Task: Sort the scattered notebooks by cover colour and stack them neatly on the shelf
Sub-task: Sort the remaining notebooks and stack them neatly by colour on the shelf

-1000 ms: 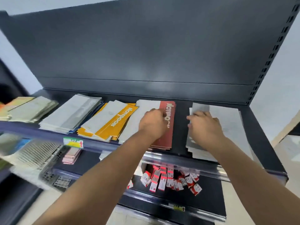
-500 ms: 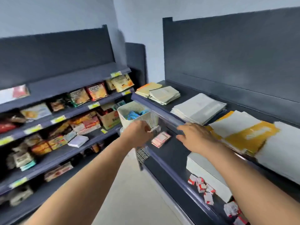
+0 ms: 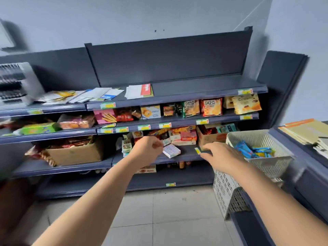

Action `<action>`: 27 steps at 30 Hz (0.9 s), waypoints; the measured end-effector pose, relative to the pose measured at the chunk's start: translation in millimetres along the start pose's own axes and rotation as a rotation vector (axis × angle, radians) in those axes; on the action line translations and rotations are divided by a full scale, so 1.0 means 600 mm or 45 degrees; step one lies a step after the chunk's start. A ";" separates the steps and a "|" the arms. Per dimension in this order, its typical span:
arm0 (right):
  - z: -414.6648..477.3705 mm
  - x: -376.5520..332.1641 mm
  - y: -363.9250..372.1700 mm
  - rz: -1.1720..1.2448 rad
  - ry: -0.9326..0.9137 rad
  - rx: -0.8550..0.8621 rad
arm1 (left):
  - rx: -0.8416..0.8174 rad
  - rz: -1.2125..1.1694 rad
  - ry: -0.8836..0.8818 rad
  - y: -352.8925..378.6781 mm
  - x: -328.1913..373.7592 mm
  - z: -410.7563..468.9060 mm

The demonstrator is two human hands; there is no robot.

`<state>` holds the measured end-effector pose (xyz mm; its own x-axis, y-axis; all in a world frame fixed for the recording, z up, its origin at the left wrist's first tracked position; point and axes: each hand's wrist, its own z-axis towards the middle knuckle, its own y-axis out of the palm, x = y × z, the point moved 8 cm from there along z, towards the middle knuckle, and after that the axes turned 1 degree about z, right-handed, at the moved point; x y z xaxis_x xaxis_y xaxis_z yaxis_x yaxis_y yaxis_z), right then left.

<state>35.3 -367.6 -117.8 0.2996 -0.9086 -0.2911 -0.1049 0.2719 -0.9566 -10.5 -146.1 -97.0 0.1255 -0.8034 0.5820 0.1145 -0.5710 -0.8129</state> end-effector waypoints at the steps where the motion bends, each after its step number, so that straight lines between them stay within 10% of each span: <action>1: 0.031 -0.008 0.000 0.006 -0.018 0.000 | 0.044 0.005 -0.026 -0.013 -0.013 0.019; 27: 0.618 -0.160 0.005 0.077 -0.519 -0.075 | 0.298 0.194 -0.485 -0.120 -0.158 0.463</action>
<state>357.6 -162.1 -98.1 0.6407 -0.6885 -0.3399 -0.1842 0.2919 -0.9385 242.9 18.2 -88.0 0.5054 -0.7311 0.4583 0.2803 -0.3633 -0.8885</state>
